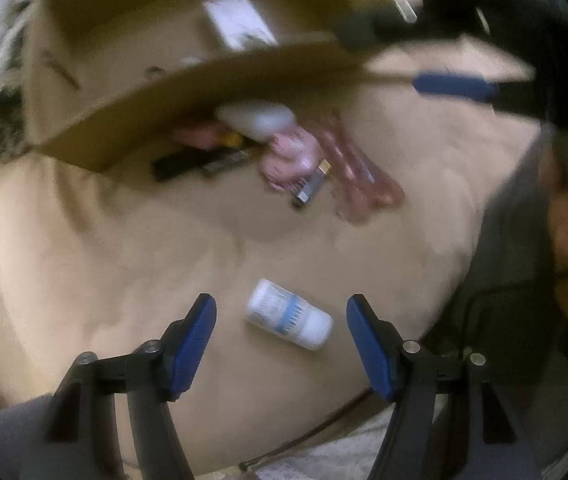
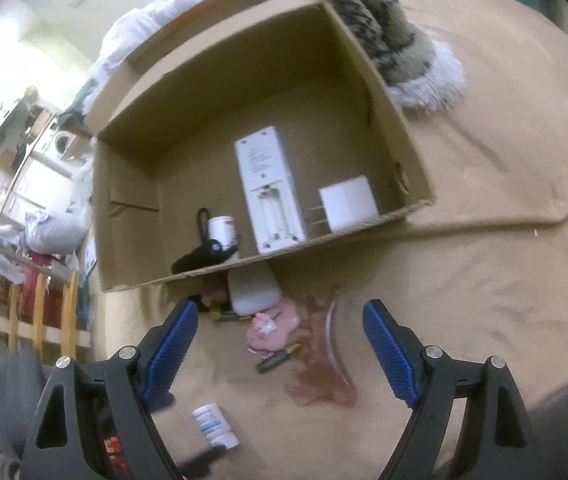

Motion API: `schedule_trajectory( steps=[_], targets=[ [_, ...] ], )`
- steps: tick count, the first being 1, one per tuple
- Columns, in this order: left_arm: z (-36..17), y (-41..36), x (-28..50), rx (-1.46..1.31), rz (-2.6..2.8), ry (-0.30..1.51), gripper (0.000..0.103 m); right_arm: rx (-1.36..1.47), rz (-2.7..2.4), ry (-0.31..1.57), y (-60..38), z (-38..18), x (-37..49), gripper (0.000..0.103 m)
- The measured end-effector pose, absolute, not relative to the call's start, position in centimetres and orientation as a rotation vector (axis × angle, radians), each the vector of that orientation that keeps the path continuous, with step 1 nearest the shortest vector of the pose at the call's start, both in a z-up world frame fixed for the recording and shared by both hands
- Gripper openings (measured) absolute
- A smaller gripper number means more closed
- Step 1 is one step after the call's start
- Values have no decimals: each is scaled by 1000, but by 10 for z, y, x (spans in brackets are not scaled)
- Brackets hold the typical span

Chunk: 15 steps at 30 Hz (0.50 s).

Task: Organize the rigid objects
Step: 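Grasp the blue-labelled white pill bottle on the blanket with the left tool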

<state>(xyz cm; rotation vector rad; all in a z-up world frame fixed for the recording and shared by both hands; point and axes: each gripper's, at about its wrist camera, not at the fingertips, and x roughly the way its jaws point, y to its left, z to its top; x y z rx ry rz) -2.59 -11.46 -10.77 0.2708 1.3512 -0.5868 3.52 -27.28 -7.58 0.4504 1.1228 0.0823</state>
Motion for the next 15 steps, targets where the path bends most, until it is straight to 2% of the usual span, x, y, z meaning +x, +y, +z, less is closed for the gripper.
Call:
schedule_trajectory(
  steps=[7,9,15],
  targets=[
    [-125,-141,-37,423,-616,1340,65,506,62,1139,-286,-81,38,89],
    [-129,-144,-36,433,-605,1334,49,507,63,1149,-286,-82,39,89],
    [-127,-136,-27,362,-563,1352,48,512,57,1210,-284,-94,42,89]
  ],
)
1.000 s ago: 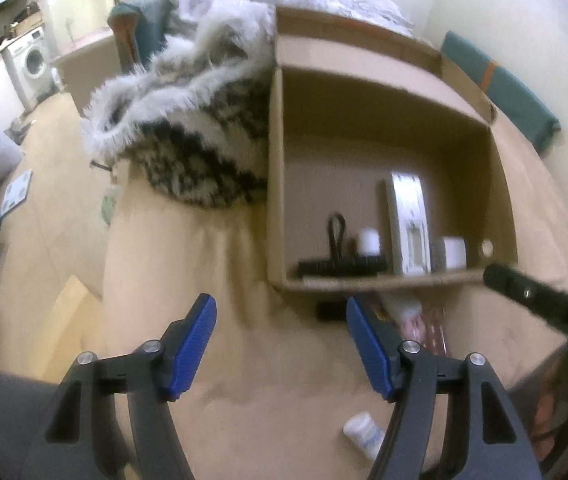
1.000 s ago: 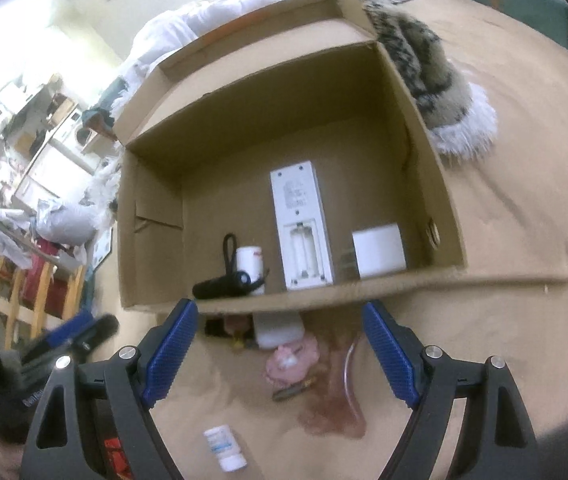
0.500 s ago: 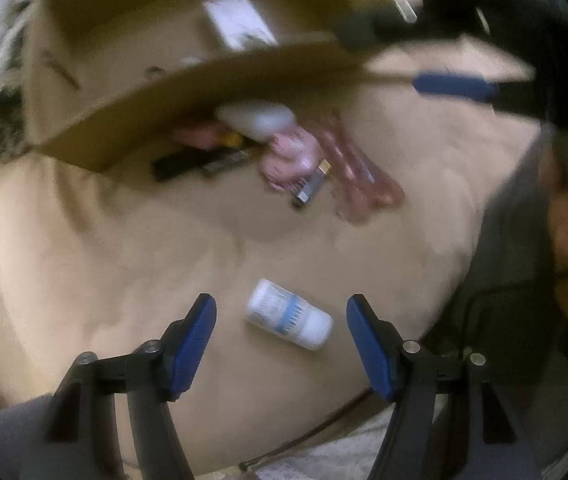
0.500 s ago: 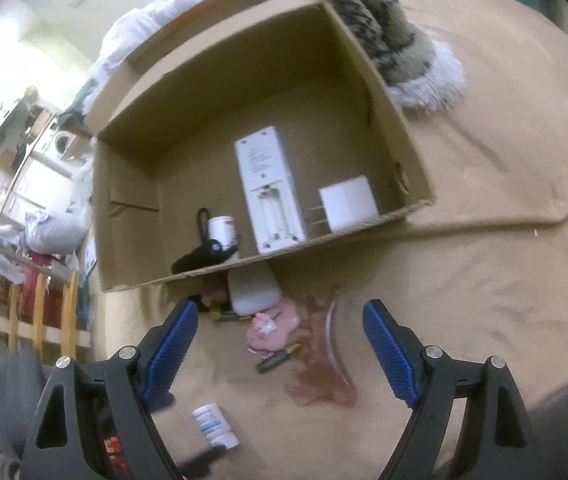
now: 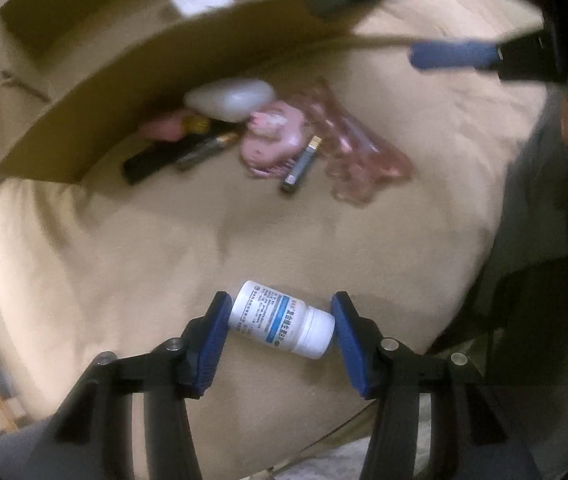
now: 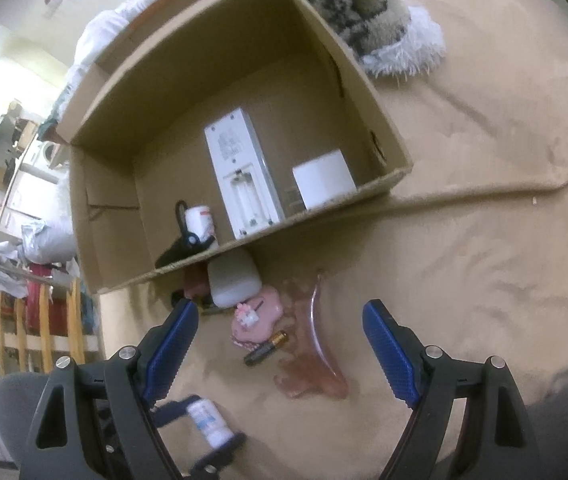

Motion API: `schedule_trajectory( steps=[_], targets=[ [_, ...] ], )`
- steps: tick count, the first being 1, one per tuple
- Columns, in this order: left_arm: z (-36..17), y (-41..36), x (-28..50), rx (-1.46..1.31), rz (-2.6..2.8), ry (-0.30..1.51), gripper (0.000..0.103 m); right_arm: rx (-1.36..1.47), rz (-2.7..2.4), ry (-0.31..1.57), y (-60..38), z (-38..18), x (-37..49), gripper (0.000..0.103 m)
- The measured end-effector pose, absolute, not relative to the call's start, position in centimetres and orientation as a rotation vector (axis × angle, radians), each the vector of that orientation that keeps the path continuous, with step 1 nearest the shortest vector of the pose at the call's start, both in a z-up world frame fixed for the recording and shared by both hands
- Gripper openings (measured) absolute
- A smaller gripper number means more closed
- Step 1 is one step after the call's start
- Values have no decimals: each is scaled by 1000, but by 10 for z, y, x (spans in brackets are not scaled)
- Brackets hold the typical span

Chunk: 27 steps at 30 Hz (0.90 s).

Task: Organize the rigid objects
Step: 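Grasp the blue-labelled white pill bottle on the blanket with the left tool, then grasp the pink translucent hair claw with the right tool while the left tool holds the pill bottle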

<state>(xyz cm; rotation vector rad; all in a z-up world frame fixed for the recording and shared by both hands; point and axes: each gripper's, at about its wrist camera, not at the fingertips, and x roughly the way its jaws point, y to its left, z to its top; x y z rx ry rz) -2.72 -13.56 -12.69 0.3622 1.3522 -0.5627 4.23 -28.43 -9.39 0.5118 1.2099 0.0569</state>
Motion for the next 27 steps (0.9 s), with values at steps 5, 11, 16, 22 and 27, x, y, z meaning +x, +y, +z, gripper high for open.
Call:
schedule_trajectory(
  steps=[5,11,16,22,27],
  targets=[
    [-115,-108,-6,211,-420,1341,48,467,28,1339,-279,-116,49,89],
    [-99,-65,21,-6,-241,1299,48,373,12,1459,-268,-140,53,64],
    [-80,-42,35,-104,-197,1255,48,356,34,1485,-259,-148,54,51],
    [-73,-31,39,-165,-204,1260,48,293,80,1518,-254,-139,63,52],
    [-72,-22,39,-207,-204,1255,48,-177,337,1567,-211,-124,74,86]
  ],
)
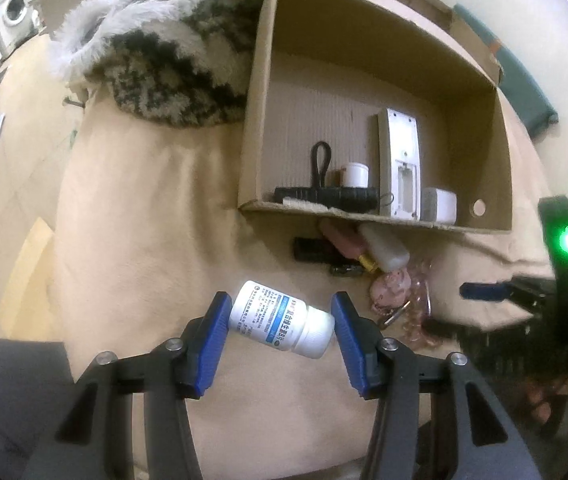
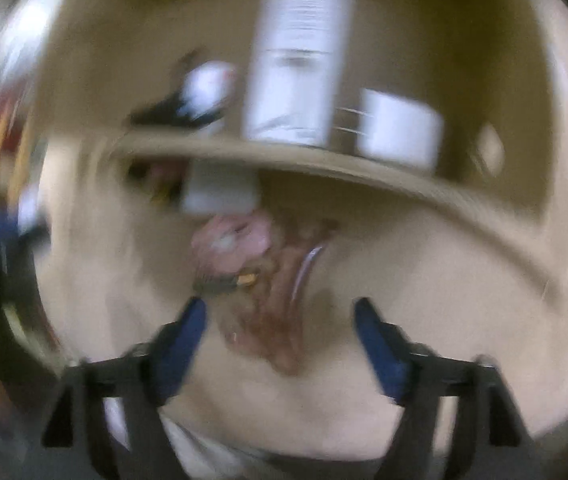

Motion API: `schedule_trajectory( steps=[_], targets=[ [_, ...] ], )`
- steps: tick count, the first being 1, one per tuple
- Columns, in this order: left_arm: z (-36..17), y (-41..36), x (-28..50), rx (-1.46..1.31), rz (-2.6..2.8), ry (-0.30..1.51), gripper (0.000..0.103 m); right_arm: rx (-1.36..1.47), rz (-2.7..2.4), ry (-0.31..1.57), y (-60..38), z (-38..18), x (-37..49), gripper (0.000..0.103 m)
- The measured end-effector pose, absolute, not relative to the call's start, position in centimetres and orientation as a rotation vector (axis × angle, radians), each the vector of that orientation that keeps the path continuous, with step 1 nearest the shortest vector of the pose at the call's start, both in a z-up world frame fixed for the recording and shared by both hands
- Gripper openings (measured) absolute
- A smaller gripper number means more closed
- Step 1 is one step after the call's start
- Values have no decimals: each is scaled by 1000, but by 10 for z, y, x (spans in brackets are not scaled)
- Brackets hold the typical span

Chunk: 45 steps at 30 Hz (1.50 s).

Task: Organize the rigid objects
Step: 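Grasp the pink translucent hair claw with the right tool while the left tool holds the pill bottle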

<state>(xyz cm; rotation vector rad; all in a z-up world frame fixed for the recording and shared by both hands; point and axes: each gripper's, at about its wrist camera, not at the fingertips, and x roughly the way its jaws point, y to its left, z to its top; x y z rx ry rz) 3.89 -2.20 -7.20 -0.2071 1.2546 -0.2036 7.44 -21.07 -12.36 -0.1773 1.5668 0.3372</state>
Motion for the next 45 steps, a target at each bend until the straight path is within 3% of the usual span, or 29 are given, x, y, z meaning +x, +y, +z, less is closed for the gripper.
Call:
schedule_trajectory(
  steps=[3,9,12,14,18,28,35,45],
  targets=[
    [-70,-19,38,-237,-204,1253,48,-560,501,1523,-183,-119,56,89],
    [-63,-16,39,-279,-210,1247,48,-971,813,1385,-149,-131,24,89],
    [-61,-14,40,-295,-209,1246,48,-1113,862,1351,-137,-146,23,91],
    [-60,-12,40,-305,-208,1250,48,-1191,876,1348,-133,-154,22,103],
    [-61,-11,40,-328,-214,1264,48,-1346,943,1326,-129,-160,6,103],
    [-59,-20,39,-324,-241,1269,48,-1518,910,1115,-130,-186,-34,103],
    [-65,-15,40,-333,-211,1282,48,-1453,1044,1257,-137,-196,-80,103],
    [-74,-16,39,-308,-202,1301,48,-1347,1085,1312,-146,-207,-54,103]
  ],
)
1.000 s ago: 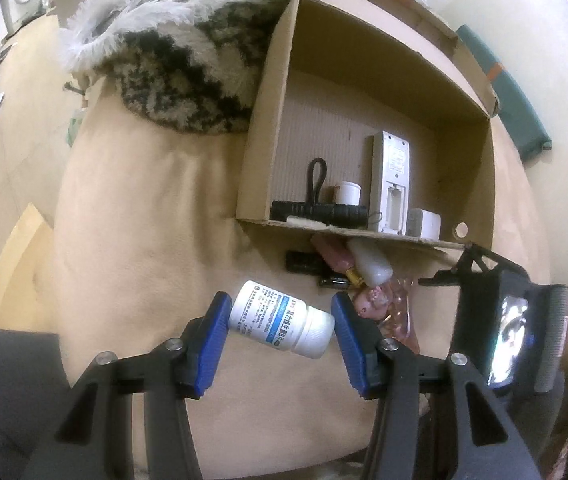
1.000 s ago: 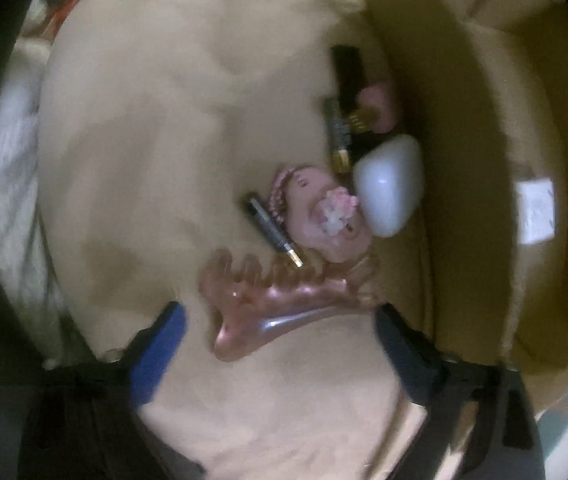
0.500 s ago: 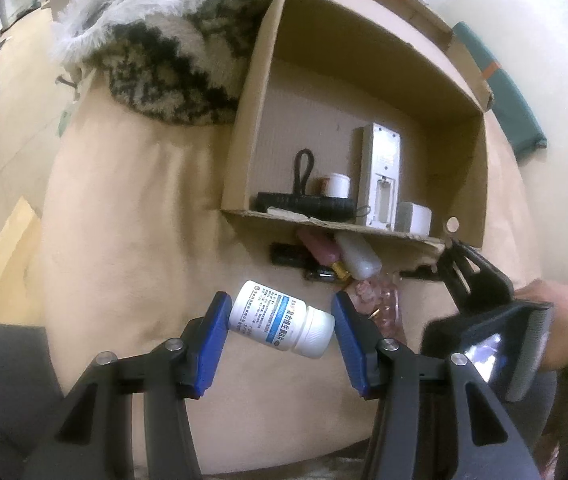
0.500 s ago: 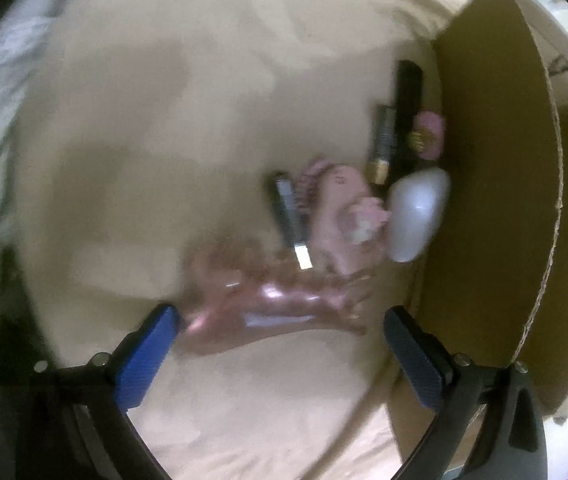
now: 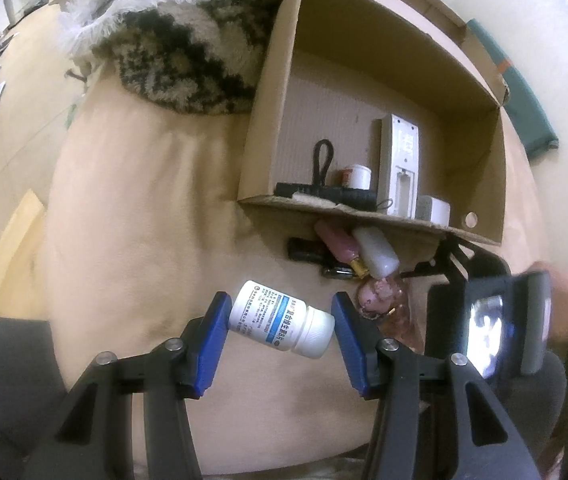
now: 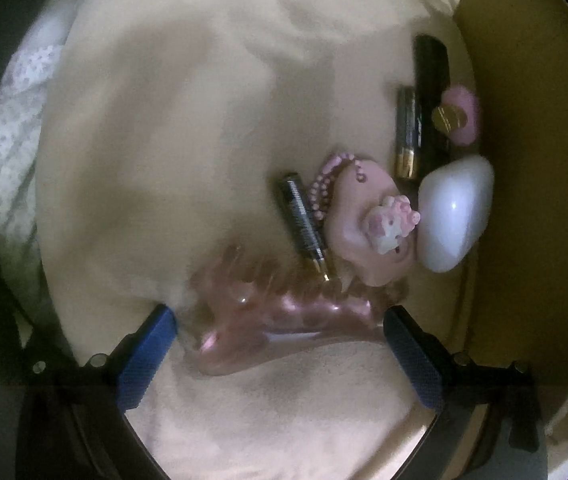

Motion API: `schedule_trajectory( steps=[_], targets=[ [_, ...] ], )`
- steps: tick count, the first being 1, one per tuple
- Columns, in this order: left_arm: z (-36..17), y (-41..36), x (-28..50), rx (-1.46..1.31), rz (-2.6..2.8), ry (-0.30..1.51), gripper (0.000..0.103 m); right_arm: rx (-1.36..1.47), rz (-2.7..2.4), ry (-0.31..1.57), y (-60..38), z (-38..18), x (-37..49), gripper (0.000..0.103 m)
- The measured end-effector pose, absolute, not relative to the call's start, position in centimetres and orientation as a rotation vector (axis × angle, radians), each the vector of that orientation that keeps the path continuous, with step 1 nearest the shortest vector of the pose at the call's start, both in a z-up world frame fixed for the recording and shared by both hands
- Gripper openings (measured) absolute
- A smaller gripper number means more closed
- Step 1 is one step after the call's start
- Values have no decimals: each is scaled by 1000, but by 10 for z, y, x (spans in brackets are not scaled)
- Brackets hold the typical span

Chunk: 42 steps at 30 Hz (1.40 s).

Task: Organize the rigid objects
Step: 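Grasp the pink translucent hair claw with the right tool while the left tool holds the pill bottle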

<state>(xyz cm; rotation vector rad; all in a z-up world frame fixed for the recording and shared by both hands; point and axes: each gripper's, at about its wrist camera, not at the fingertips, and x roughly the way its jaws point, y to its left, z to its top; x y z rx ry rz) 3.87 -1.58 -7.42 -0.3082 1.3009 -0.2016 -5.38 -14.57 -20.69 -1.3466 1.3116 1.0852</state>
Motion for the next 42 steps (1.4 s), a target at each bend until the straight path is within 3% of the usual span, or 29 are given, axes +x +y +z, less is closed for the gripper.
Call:
schedule_trajectory(
  steps=[4,15,21,26,28,42],
  targets=[
    [-76,-16,37,-288,-197,1298,48,-1276,1131,1378,-144,-200,-1,103],
    [-75,-18,38,-287,-194,1295,48,-969,1024,1473,-142,-178,32,103],
    [-76,-17,39,-284,-181,1293,48,-1115,1036,1355,-134,-176,16,103],
    [-79,-10,41,-286,-152,1294,48,-1013,1035,1437,-141,-173,31,103],
    [-80,-8,42,-292,-140,1294,48,-997,1022,1446,-148,-159,56,99],
    [-69,-8,41,-272,-142,1246,48,-660,813,1448,-185,-77,73,98]
  ],
)
